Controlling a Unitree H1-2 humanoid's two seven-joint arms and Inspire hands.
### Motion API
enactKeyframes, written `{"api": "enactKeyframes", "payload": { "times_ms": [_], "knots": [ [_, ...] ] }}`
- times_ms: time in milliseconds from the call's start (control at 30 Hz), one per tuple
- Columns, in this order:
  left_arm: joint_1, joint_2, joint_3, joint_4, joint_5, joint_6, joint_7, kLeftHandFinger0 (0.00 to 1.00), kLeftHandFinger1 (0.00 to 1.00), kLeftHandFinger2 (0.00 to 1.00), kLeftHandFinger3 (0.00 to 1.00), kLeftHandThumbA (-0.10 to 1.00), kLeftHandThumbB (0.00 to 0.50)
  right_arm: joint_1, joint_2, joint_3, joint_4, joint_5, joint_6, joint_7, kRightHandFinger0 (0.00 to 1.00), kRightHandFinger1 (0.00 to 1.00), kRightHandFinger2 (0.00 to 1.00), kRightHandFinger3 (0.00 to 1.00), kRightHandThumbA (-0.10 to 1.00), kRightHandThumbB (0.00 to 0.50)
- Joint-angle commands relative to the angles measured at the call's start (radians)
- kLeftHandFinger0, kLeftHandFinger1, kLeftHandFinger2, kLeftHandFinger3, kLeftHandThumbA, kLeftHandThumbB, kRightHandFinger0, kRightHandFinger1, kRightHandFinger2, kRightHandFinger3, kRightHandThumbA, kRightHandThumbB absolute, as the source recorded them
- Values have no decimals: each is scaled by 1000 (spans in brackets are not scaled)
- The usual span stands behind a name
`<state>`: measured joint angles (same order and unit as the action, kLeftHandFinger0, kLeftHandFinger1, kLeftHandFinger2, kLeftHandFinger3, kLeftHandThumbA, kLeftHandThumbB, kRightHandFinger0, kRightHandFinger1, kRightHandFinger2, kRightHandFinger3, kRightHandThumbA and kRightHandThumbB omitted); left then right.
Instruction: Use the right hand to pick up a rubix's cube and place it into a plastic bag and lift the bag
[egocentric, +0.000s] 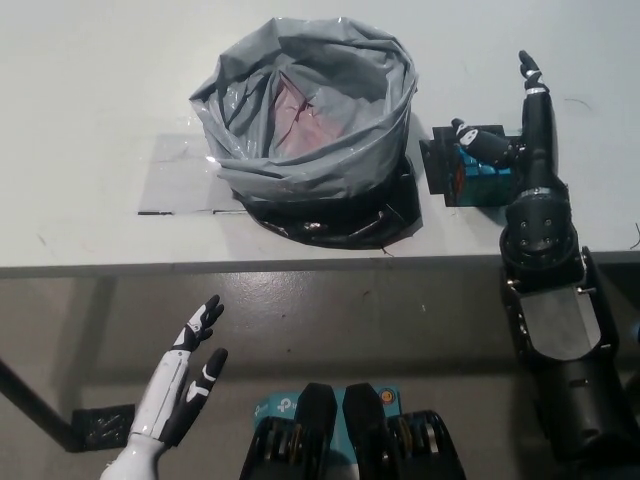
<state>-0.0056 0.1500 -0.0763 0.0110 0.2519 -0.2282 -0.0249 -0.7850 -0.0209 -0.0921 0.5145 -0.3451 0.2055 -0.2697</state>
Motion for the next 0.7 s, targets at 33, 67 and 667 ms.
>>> {"api": "enactKeyframes", "payload": {
  "times_ms": [33,67,667],
  "knots": [
    [-14,8,-1,-22,-11,-37,-1,1000,1000,1000,1000,1000,195,-64,-12,14,16,16,3,-17,1000,1000,1000,1000,807,500],
    [-14,8,-1,-21,-10,-38,0,1000,1000,1000,1000,1000,196,-64,-12,15,18,17,4,-17,1000,1000,1000,1000,807,500],
    [-14,12,-5,-28,-18,-22,-14,1000,1000,1000,1000,1000,187,-83,-6,18,148,24,-1,-75,1000,1000,1000,1000,784,500]
  ]
}}
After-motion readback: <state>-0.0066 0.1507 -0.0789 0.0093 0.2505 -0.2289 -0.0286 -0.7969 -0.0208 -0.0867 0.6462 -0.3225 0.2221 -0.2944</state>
